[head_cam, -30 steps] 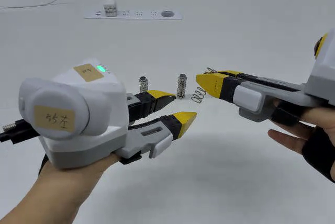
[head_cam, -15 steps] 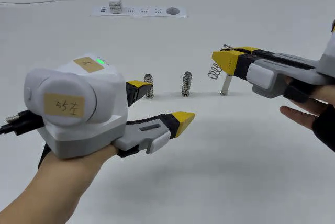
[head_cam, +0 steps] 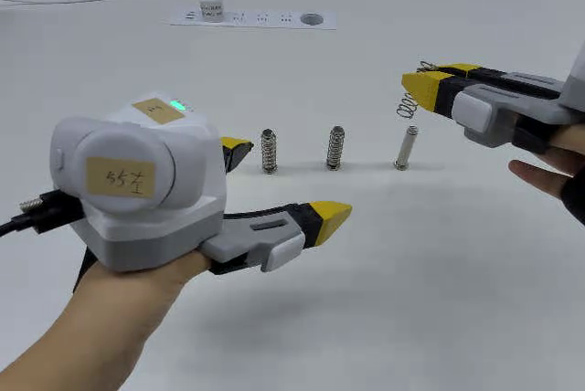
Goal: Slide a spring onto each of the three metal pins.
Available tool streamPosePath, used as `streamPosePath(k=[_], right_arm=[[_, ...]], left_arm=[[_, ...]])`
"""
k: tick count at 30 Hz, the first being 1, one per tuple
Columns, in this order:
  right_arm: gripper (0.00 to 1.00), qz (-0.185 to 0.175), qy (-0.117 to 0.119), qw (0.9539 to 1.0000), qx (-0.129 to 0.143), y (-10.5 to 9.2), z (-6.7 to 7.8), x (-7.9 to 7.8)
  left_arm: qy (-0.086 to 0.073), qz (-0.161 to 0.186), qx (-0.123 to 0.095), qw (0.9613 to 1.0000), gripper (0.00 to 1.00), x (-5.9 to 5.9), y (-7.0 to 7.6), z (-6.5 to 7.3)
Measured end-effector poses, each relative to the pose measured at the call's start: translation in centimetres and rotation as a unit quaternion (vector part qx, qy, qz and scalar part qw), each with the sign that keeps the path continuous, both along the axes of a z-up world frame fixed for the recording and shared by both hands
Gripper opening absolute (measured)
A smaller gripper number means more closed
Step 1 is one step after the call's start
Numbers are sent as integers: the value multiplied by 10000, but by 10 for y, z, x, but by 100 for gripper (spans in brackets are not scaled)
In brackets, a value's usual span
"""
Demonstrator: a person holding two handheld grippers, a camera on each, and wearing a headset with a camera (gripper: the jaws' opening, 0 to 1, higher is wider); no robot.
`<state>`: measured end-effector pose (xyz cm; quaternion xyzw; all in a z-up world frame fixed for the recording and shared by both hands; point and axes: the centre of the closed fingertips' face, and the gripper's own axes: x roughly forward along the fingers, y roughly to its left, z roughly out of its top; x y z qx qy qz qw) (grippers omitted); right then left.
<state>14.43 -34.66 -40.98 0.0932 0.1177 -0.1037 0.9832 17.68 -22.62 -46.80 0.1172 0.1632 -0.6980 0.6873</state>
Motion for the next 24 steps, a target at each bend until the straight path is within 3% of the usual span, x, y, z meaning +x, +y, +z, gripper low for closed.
streamPosePath(k=[4,14,24], right_arm=[[12,-67,75,9999,-83,-7,-5,2],[12,-186,369,9988,-270,-21,-25,4],[12,-332,468,9979,-314,-32,-38,5]], left_arm=[[-36,41,25,10000,75,3,1,-2],[94,130,34,9999,83,6,1,-4],[145,199,26,9997,87,9,1,-4]])
